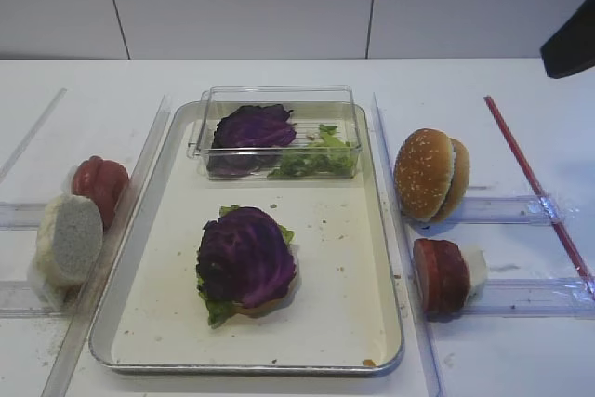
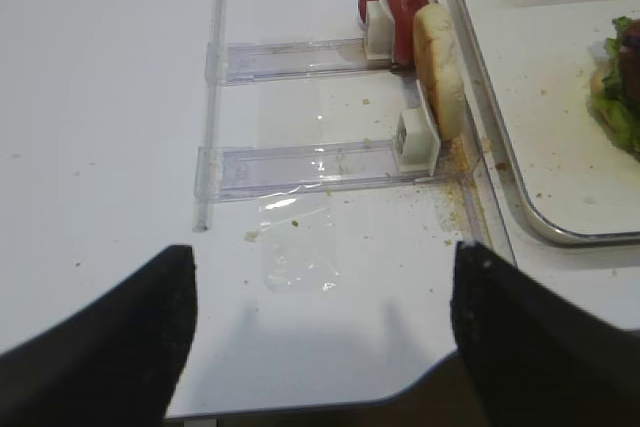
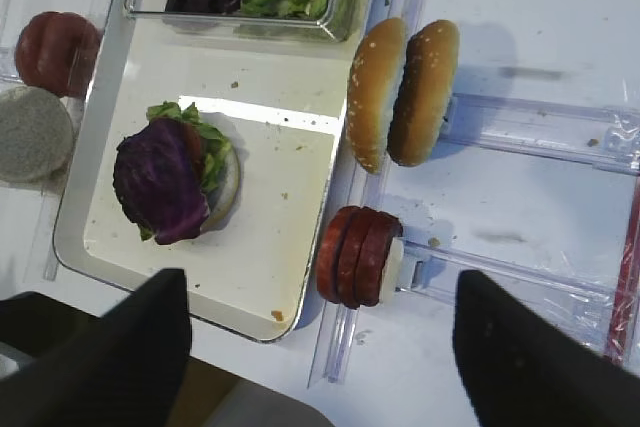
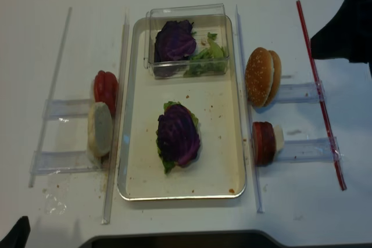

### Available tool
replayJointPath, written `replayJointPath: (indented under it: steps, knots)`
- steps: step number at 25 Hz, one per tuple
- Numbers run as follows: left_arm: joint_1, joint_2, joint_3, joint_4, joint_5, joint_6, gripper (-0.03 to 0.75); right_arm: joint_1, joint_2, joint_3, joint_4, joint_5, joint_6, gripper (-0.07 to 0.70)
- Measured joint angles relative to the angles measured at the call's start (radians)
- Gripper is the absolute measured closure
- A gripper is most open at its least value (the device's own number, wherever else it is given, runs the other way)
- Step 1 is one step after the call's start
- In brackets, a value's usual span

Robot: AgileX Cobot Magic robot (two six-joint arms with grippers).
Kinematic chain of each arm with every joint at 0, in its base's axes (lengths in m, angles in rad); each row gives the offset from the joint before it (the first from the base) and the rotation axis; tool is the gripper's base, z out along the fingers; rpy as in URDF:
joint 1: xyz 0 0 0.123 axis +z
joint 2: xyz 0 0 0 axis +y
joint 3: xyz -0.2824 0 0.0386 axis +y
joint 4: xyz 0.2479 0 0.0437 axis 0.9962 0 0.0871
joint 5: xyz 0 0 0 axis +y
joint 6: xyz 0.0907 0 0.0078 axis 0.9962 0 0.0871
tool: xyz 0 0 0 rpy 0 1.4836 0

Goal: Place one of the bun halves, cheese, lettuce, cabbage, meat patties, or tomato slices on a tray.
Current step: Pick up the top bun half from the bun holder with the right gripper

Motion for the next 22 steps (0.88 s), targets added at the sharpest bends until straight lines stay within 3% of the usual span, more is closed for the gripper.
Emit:
replayJointPath:
  steps: [12, 22]
  knots:
    - [0.000, 0.000, 0.000, 0.000, 0.000, 0.000, 0.226, 0.000, 0.187, -0.102, 0.059, -0.004, -0.021, 0.076]
    - [0.000, 0.000, 0.000, 0.000, 0.000, 0.000, 0.226, 0.000, 0.281, -0.104, 0.095, -0.012, -0.070, 0.076]
